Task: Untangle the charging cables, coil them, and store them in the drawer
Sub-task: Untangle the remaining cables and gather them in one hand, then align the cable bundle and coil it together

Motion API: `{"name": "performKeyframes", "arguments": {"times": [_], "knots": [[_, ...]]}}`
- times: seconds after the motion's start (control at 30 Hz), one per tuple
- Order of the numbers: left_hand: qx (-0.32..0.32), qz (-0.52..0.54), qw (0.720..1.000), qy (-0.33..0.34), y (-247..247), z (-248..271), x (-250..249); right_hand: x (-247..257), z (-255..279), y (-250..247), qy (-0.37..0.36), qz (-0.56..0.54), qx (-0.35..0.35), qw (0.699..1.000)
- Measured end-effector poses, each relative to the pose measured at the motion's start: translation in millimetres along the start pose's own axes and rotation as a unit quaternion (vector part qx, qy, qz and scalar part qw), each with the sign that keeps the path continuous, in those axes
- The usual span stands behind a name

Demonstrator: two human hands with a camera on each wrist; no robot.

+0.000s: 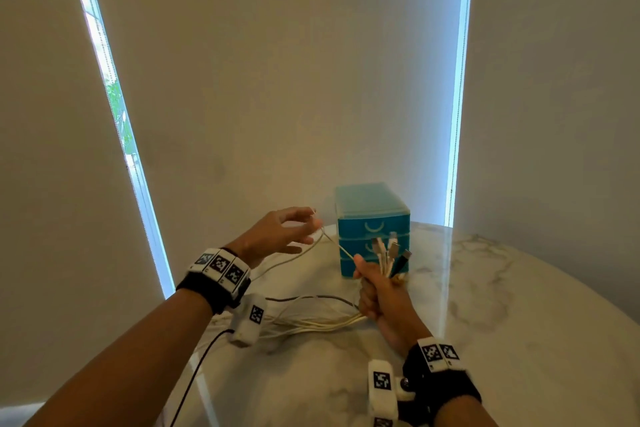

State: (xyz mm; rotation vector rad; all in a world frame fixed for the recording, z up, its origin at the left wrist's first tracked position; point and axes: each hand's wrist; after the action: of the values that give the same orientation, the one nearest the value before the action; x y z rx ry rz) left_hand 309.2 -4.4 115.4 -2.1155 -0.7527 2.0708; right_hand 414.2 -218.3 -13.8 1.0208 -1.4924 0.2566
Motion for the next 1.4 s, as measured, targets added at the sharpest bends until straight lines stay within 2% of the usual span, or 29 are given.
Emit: {"name": "performKeyframes", "arguments": {"times": [0.07,0.13,0.2,0.23,0.33,0.43,0.5,0.57,0.67,0.73,0.87,0.97,1.07,1.17,1.23,1.27,1.33,1.37,1.4], "knots": [[0.030,0.002,1.000,0.001,7.2,2.2,-0.6,-2.8,-0.9,0.9,0.005,0.013,-0.006,1.000],[0.077,-0.118,0.990,0.006,9.1,2.3,-4.5,-5.6,-0.8,0.1,0.005,0.029,-0.024,0.999],[0.116,-0.264,0.957,0.001,5.0,3.0,-14.7,-7.6,-2.4,-2.1,0.005,0.050,-0.058,0.997],[0.121,-0.301,0.946,-0.005,1.0,3.3,-20.1,-8.3,-3.5,-2.8,0.005,0.059,-0.078,0.995],[0.121,-0.330,0.936,-0.017,-2.9,8.6,-33.0,-11.5,-7.0,-4.0,0.002,0.059,-0.108,0.992],[0.127,-0.379,0.916,-0.024,16.2,11.0,-22.1,-11.8,-6.1,0.5,-0.004,0.058,-0.112,0.992],[0.106,-0.406,0.908,-0.009,34.3,8.8,-8.2,-11.1,-4.6,3.9,-0.008,0.068,-0.103,0.992],[0.084,-0.405,0.910,0.037,48.4,4.8,-0.3,-10.3,-2.1,6.2,-0.016,0.060,-0.092,0.994],[0.059,-0.434,0.895,0.087,48.5,-4.5,-7.7,-11.9,-2.2,4.6,-0.015,0.080,-0.101,0.992],[0.039,-0.405,0.908,0.100,35.5,-8.3,-22.2,-12.3,-3.8,2.3,-0.001,0.111,-0.114,0.987],[-0.092,-0.320,0.934,0.126,-14.1,-7.3,-57.7,-15.1,-6.5,0.9,0.014,0.148,-0.120,0.981],[-0.203,-0.261,0.936,0.119,-67.4,-6.3,-62.1,-12.0,-6.0,3.2,0.007,0.135,-0.148,0.980],[-0.248,-0.338,0.897,0.142,-104.5,-2.4,-43.4,-6.7,-5.5,8.1,-0.007,0.094,-0.165,0.982],[-0.247,-0.416,0.862,0.152,-118.3,5.8,-18.3,-7.8,-4.4,7.6,-0.020,-0.032,-0.161,0.986],[-0.253,-0.433,0.858,0.110,-133.2,11.5,3.1,-4.4,-3.9,3.0,-0.027,-0.124,-0.136,0.983],[-0.237,-0.448,0.861,0.044,-141.8,14.9,17.4,-1.4,-2.0,0.5,-0.026,-0.156,-0.120,0.980],[-0.147,-0.474,0.857,-0.141,-157.3,25.1,54.8,3.4,1.5,-1.5,-0.019,-0.183,-0.095,0.978],[-0.089,-0.488,0.838,-0.227,-164.0,33.3,77.6,6.1,3.1,0.1,-0.019,-0.189,-0.085,0.978],[-0.038,-0.504,0.807,-0.306,-169.1,42.8,100.1,8.5,4.5,2.5,-0.024,-0.192,-0.073,0.978]]}}
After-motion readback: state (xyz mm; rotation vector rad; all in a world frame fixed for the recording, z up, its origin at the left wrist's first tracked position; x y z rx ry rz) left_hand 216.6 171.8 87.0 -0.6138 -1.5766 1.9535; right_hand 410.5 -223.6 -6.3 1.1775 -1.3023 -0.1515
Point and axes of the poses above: each hand's wrist, its own z-axis away from the middle knuckle, its own y-axis out of the palm, x = y × z, and after that the axes turned 6 degrees about x, right-handed
